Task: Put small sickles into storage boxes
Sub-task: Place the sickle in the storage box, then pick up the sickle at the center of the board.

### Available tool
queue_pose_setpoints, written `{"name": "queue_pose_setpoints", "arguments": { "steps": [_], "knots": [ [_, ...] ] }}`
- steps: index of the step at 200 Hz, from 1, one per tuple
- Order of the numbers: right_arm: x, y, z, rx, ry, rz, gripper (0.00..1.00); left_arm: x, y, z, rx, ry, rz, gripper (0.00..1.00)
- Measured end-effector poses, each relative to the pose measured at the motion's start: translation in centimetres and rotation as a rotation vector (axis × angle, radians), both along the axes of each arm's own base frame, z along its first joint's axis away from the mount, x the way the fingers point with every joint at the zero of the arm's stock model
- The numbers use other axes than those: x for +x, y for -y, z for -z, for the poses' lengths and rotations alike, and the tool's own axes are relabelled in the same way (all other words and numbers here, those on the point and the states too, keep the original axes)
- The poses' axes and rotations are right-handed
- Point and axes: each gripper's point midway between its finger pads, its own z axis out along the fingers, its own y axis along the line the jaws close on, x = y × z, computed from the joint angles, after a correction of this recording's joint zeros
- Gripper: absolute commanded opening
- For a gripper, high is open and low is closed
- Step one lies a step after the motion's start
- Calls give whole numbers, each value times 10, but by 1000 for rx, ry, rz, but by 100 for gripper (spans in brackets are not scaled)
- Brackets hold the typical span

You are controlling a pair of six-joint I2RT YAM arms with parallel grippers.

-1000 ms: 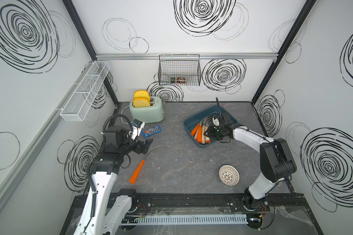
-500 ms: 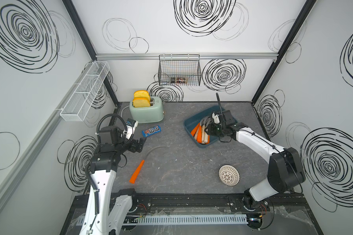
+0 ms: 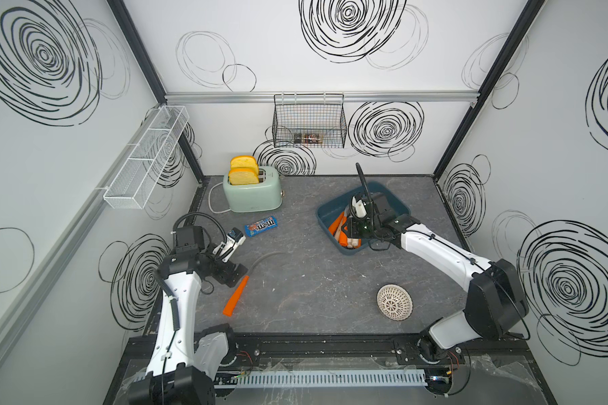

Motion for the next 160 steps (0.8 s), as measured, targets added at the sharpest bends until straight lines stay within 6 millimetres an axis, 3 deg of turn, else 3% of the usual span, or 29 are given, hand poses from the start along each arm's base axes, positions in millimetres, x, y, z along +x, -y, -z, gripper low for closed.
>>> {"name": "queue_pose_setpoints", "arguments": {
  "steps": [58, 160],
  "knots": [
    [-8, 2, 3, 0, 2, -10, 40, -42, 4, 68, 140, -212, 135, 96],
    [-16, 0, -25, 53, 68, -37, 40, -40, -11, 107, 209, -380, 128, 96]
  ]
}}
